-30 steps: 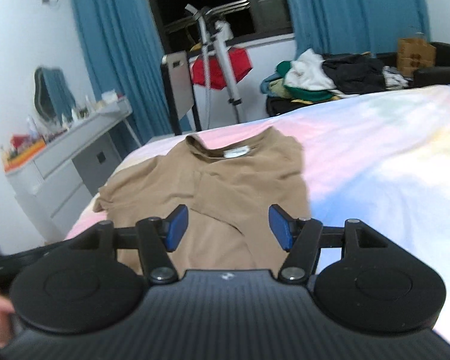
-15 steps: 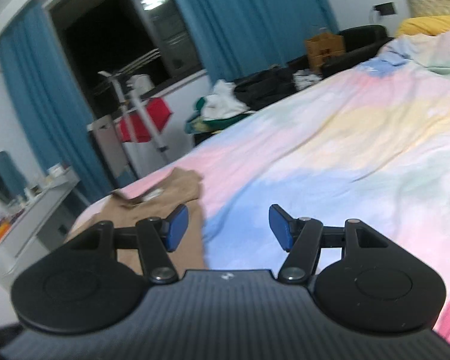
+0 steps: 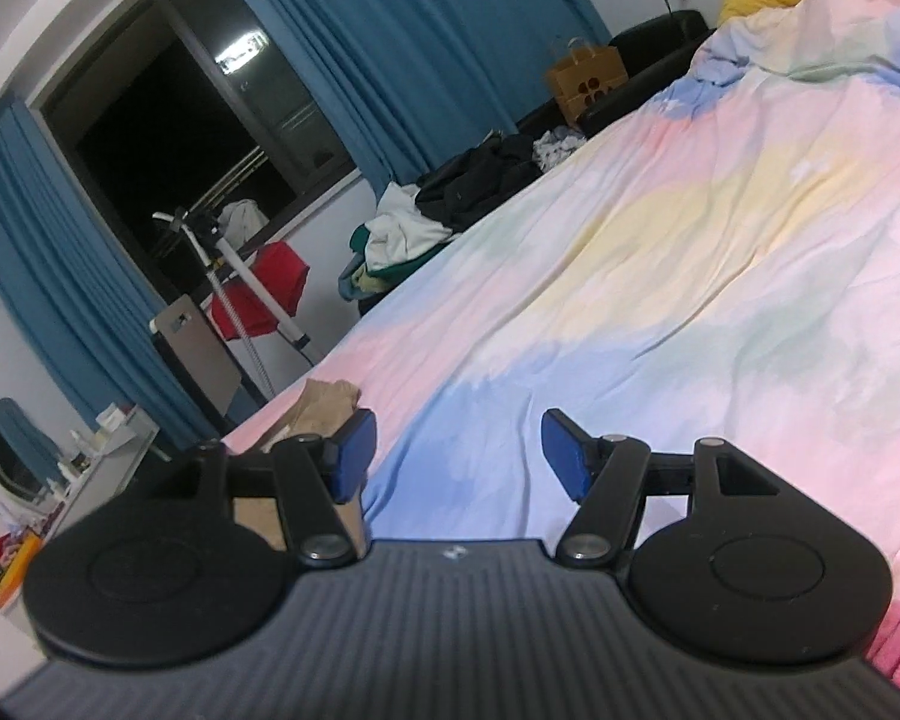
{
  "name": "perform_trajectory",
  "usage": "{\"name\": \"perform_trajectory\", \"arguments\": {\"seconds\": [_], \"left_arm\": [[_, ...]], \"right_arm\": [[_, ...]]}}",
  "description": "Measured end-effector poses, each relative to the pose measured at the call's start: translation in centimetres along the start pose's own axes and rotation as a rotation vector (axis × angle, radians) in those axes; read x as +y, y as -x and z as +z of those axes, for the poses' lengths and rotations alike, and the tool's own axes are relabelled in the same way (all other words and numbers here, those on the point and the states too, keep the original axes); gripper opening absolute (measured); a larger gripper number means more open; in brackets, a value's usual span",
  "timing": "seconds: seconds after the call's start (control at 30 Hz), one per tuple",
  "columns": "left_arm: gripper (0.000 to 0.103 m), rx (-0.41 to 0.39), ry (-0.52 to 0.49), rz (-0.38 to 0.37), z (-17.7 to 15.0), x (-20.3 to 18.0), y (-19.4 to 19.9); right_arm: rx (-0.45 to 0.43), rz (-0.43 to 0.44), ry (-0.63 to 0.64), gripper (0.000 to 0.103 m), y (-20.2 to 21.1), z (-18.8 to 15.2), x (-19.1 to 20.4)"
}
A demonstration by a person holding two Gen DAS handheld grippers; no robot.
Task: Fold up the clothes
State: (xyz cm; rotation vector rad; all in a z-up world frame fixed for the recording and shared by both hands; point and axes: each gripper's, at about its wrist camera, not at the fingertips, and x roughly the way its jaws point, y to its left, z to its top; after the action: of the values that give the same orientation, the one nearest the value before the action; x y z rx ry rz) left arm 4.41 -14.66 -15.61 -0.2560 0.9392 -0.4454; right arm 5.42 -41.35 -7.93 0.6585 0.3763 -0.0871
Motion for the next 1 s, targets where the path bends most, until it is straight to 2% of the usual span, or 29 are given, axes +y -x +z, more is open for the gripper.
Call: {"name": "perform_trajectory", "arguments": {"seconds": [0.07,0.1,0.17,0.2,0.23,0.3,0.43,0.63,0.77,0.9,1.0], "left_arm": [[0.047,0.01,-0.009,0.012,-0.3,0.1,-0.4],[0.036,0.011,-0.013,0.012,-0.4,0.3,-0.4],[0.025,0.012,-0.022,0.011,-0.5,0.6,-0.3],[0.013,0.013,-0.026,0.011,-0.5,0.8,-0.3],[0.007,0.013,-0.03,0.011,-0.6,1.0,-0.3],[0.006,0.013,-0.017,-0.01,-0.4,1.5,0.7],[0.005,0.017,0.081,-0.107,0.8,3.4,4.4],[0.005,0.045,0.24,-0.191,2.1,8.4,9.1],[0.004,0.049,0.269,-0.154,2.1,11.3,10.3],[0.005,0.102,0.237,-0.07,1.1,13.2,8.7],[0.005,0.117,0.254,-0.076,0.8,14.4,8.1]], "right_arm": [[0.026,0.0,0.0,0.064,-0.7,-0.1,-0.1],[0.036,0.001,0.002,0.064,-0.9,-0.1,0.0],[0.051,0.002,0.005,0.064,-1.3,-0.3,0.0],[0.056,0.002,0.007,0.064,-1.3,-0.3,0.0],[0.061,0.001,0.007,0.064,-1.3,-0.4,0.1],[0.074,-0.001,0.008,0.064,-1.5,-0.5,0.1],[0.132,0.006,0.033,0.064,-2.1,-1.1,0.8],[0.239,0.021,0.153,0.064,-3.2,-2.8,3.2],[0.305,0.06,0.231,0.064,-3.6,-3.8,4.9],[0.369,0.1,0.309,0.064,-3.7,-5.0,6.7],[0.415,0.145,0.37,0.064,-3.5,-5.9,7.9]]}}
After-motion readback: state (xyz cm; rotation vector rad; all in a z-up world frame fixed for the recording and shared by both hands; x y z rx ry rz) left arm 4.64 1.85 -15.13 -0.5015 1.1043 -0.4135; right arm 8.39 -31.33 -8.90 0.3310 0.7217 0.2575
